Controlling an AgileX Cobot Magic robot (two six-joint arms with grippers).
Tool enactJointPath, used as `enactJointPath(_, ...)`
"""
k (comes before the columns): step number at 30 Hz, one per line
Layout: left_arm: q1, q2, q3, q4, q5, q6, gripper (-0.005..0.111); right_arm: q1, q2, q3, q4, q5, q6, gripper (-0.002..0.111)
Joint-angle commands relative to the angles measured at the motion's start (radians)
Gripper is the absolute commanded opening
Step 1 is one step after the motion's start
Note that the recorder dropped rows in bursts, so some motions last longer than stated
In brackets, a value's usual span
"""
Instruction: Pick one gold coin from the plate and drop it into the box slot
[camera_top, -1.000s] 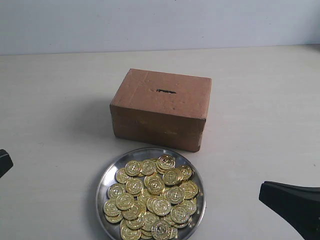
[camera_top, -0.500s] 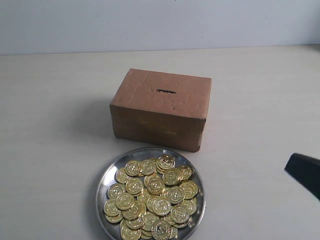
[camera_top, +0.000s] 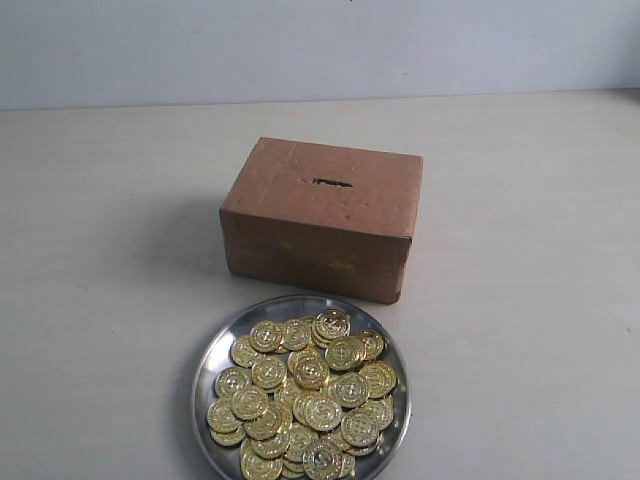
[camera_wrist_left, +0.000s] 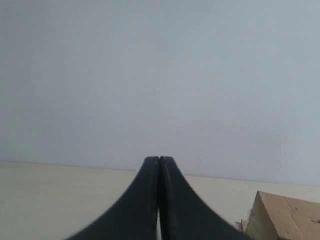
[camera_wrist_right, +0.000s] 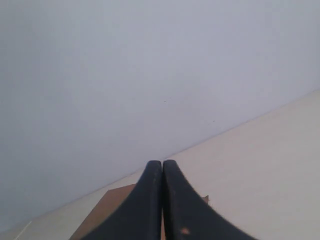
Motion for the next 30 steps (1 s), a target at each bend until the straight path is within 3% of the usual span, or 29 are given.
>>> enactJointPath(1,0.027,-0.018,-0.001,-0.005,-0.001,0.002,0.000,-0.077,-0.006,0.004,-0.005,-0.012,-0.001,0.000)
enactJointPath(18,0.023,-0.018,-0.001,-0.005,0.004,0.002,0.000,-0.088,-0.006,0.004,-0.002,-0.018,-0.001,0.000)
enactJointPath(24,0.023,-0.018,-0.001,0.237,0.126,-0.007,0.000,-0.088,-0.006,0.004,-0.002,-0.018,-0.001,0.000)
enactJointPath(30,0.023,-0.018,-0.001,0.364,0.300,-0.272,0.000,-0.088,-0.006,0.004,0.001,-0.018,-0.001,0.000)
